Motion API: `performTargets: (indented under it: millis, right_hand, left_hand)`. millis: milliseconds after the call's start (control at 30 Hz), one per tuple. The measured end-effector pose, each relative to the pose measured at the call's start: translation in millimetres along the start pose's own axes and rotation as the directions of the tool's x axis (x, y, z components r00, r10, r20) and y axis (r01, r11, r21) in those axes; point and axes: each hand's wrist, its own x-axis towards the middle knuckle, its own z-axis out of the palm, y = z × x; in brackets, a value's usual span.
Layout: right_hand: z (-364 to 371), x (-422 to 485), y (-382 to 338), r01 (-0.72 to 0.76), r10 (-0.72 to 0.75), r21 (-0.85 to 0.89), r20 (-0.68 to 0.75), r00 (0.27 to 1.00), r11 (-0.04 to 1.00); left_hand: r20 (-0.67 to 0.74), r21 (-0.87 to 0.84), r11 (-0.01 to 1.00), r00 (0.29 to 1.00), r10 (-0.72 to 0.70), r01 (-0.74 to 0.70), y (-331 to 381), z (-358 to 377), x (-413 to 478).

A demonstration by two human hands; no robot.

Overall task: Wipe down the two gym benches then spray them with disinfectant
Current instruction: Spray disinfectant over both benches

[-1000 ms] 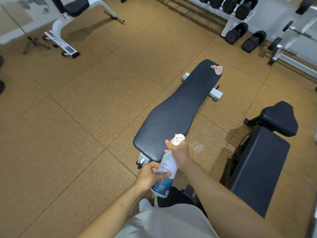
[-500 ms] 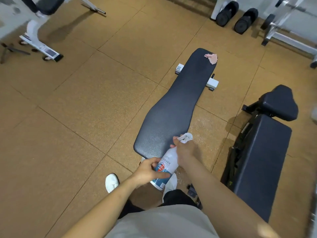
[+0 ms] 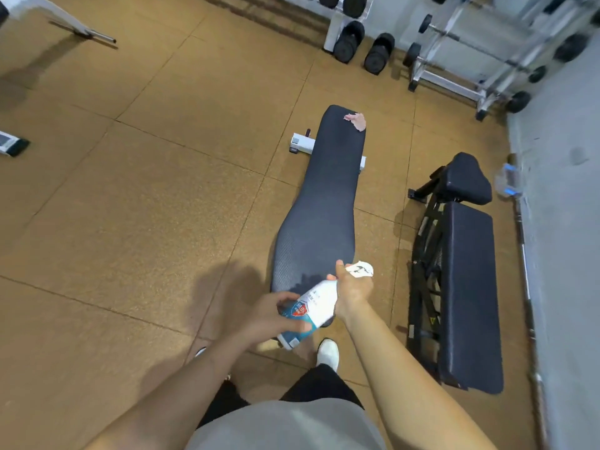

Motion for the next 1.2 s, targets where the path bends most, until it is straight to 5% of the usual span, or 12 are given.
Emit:
performTargets:
  millis: [433, 733, 1200]
  right_hand:
    - [55.2, -29.8, -39.7, 0.01, -0.004, 0.056, -0.111, 0.994, 0.998]
    - [121.0, 47.4, -76.5, -0.016, 0.044, 0.308, -0.084, 0.996, 0.951]
    - [227.4, 151.3, -197.8, 0.016, 0.064, 0.415, -0.179, 0.982, 0.91]
  left_hand:
    - [0.167, 0.131, 0.983, 0.981, 0.103, -0.125, 49.5, -75.9, 20.3]
    - [0.212, 0.313, 0.946, 0.977, 0.017, -0.084, 119.9, -147.7, 111.3]
    - [0.261, 0.417, 0.902, 0.965, -0.004, -0.109, 258.1, -217.7, 255.6]
